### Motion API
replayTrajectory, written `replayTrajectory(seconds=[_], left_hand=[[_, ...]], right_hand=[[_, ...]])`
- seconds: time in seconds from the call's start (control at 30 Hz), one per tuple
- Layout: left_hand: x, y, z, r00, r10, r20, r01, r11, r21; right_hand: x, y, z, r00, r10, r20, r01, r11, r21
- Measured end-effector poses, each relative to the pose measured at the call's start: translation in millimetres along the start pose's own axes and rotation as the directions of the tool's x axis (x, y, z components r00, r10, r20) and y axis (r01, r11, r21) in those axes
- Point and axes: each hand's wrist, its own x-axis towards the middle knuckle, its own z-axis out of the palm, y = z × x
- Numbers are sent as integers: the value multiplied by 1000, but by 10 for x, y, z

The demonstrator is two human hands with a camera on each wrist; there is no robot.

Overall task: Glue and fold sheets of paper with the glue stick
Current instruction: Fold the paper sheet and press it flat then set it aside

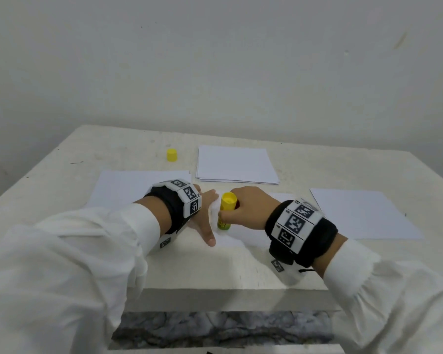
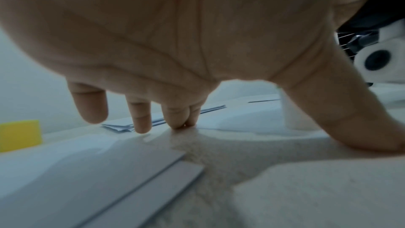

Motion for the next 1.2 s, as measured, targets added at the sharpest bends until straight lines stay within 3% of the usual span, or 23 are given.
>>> replayTrajectory(seconds=[0.33,0.67,0.83,0.93,1.07,1.2], left_hand=[[46,1,-6,999,-20,39,19,1000,8],[190,-40,42,998,-52,30,52,999,4],[233,-18,24,1000,2,3,-2,1000,23],[255,40,-31,999,38,-18,-36,994,99],[292,185,-115,996,45,-71,-37,994,101],[379,590,-296,985,126,-115,-124,992,24]], right_hand=[[-441,341,-138,992,115,-46,-115,993,6],[-826,1008,-470,929,337,-150,-335,941,43],[-504,1064,-723,877,389,-282,-372,921,114],[-209,1117,-785,853,440,-282,-419,898,134],[35,1192,-746,857,458,-238,-453,888,76],[118,1248,-759,883,415,-219,-421,907,21]])
